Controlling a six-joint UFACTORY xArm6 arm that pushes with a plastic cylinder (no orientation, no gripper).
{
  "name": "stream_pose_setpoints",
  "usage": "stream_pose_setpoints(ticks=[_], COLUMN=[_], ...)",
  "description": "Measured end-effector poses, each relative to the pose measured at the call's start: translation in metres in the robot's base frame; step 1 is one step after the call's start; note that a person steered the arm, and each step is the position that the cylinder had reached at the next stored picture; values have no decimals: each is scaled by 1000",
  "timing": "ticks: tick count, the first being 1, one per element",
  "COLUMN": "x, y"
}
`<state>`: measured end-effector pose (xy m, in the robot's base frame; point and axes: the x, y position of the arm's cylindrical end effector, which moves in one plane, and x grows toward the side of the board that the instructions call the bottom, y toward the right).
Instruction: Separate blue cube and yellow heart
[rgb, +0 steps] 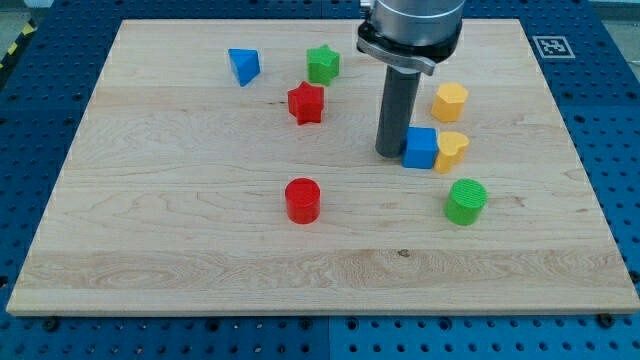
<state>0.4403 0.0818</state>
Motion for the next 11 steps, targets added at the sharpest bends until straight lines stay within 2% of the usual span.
stream_pose_setpoints(ticks=[2,3,4,5,6,11], x=[-12,-49,-49,-40,-28,3], y=[-9,-15,22,59,64,47])
